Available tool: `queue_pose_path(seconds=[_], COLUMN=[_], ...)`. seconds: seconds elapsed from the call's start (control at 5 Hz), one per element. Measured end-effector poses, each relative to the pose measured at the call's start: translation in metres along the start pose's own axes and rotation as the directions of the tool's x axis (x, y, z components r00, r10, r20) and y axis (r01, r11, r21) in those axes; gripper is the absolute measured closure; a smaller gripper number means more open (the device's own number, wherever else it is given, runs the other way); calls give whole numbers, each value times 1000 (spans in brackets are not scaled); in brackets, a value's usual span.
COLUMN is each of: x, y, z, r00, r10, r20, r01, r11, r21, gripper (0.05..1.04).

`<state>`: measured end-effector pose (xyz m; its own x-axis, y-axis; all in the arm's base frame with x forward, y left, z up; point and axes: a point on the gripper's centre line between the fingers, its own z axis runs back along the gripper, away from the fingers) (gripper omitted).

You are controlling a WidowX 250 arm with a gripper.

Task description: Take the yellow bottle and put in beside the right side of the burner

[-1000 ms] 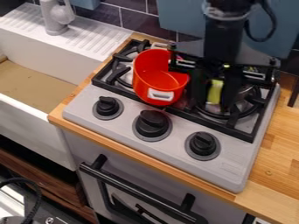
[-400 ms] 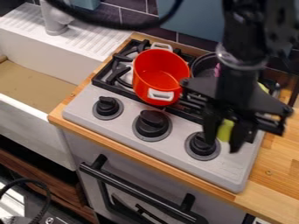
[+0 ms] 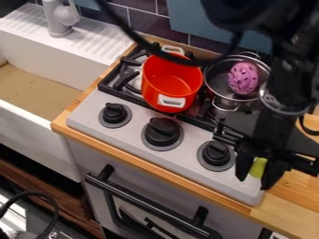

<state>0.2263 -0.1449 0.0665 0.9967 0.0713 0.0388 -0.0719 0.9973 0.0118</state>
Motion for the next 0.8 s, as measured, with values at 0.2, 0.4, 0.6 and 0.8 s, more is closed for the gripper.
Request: queue_pose_path(seconds=[0.2,0.4,0.6,0.8], x=[8,13,14,15], y=[-8,-14,-15,-19], z=[-13,-20,-27,-41], r00=[999,999,999,995], r10=[10,8,16,24], r20=[-38,-48,-50,-101], r01=[-10,-9,-16,-26], r11=[1000,1000,1000,999], r21=[4,-14,-13,-19], gripper=[811,811,811,811])
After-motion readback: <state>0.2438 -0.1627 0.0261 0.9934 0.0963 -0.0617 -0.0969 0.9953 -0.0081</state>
